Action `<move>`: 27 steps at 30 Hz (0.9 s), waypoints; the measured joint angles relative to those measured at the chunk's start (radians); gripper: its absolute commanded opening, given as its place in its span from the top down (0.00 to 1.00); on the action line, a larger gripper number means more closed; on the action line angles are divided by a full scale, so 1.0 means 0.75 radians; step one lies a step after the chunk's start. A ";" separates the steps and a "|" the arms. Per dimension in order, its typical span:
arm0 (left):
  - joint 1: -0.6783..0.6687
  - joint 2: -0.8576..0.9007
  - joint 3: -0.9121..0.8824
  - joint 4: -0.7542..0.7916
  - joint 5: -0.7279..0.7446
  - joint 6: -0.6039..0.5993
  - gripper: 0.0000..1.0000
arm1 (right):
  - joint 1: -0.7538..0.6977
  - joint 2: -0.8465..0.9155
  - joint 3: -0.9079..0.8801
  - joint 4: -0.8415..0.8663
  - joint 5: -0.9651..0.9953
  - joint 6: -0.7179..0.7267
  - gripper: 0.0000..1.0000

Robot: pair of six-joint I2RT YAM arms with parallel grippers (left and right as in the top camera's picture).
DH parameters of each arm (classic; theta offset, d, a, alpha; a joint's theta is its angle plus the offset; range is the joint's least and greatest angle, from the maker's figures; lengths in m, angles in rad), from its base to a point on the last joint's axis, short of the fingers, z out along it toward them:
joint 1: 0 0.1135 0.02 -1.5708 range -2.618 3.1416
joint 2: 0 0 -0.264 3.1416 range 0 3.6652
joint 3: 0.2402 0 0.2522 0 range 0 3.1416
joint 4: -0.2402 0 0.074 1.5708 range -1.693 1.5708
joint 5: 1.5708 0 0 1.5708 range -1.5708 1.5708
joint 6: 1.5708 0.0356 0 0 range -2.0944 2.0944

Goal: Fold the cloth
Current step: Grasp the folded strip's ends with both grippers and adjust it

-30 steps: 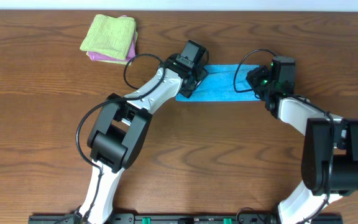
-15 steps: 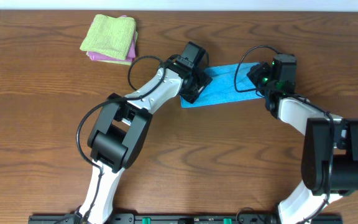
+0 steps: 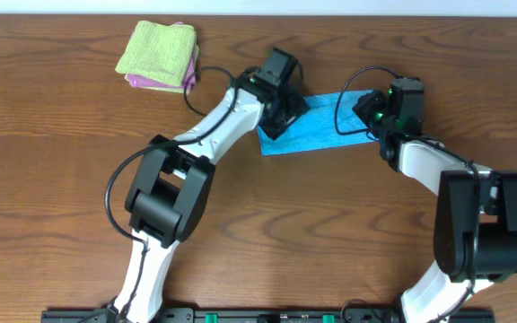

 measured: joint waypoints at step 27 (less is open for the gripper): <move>-0.010 0.001 0.019 -0.192 -0.161 0.407 0.08 | 0.004 0.000 0.000 0.013 0.001 -0.001 0.94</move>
